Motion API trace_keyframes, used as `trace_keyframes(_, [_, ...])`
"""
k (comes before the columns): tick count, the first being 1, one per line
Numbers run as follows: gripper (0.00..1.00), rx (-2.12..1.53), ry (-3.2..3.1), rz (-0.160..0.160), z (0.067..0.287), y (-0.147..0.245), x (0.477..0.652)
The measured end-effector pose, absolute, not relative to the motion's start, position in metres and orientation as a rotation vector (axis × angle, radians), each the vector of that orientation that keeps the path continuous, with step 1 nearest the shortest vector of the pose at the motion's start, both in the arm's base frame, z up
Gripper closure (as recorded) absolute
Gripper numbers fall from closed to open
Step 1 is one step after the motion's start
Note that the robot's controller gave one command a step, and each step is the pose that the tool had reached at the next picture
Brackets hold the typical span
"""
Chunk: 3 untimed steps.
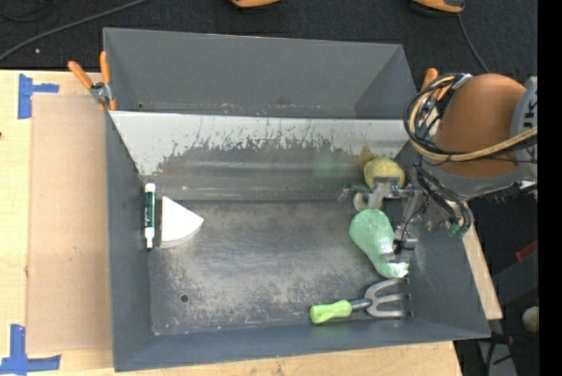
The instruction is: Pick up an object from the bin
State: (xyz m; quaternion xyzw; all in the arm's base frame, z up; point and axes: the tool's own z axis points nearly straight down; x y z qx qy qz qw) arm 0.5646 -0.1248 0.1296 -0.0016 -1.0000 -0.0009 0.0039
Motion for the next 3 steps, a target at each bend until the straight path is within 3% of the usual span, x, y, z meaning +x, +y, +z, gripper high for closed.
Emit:
trace_keyframes(1, [0.00, 0.001, -3.141, -0.001, 0.133, -0.124, 0.567])
trace_keyframes(2, [0.00, -0.603, -3.083, -0.002, 0.084, -0.130, 0.547])
trace_keyframes(3, [0.00, -0.615, -3.076, -0.001, 0.081, -0.125, 0.535])
